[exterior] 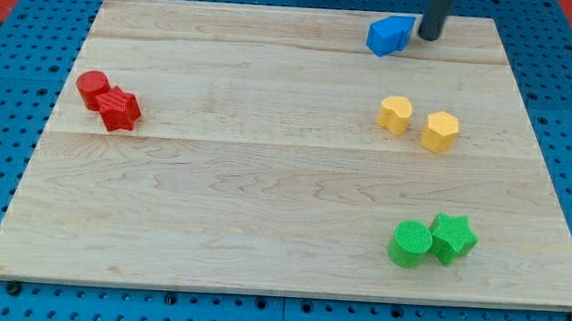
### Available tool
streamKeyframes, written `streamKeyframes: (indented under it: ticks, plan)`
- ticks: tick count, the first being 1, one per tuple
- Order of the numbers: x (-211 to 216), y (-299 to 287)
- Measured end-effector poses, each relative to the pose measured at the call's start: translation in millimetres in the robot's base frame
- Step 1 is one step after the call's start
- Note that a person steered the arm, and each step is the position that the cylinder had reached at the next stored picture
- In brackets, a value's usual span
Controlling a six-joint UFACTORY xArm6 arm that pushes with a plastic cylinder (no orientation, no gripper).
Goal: Separate the blue blocks
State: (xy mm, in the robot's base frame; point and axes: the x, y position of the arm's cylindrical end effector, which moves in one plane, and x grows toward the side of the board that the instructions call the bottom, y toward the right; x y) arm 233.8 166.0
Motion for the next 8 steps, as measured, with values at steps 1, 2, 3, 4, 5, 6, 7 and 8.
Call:
streamKeyframes:
  ticks: [1,2,3,4,5,6,7,8]
  plan:
    - [5,-25]
    - [8,-51]
    - [11,-31]
    - [3,5]
    - [-28,10]
    - [-29,-25]
    - [-14,-63]
    - [22,-100]
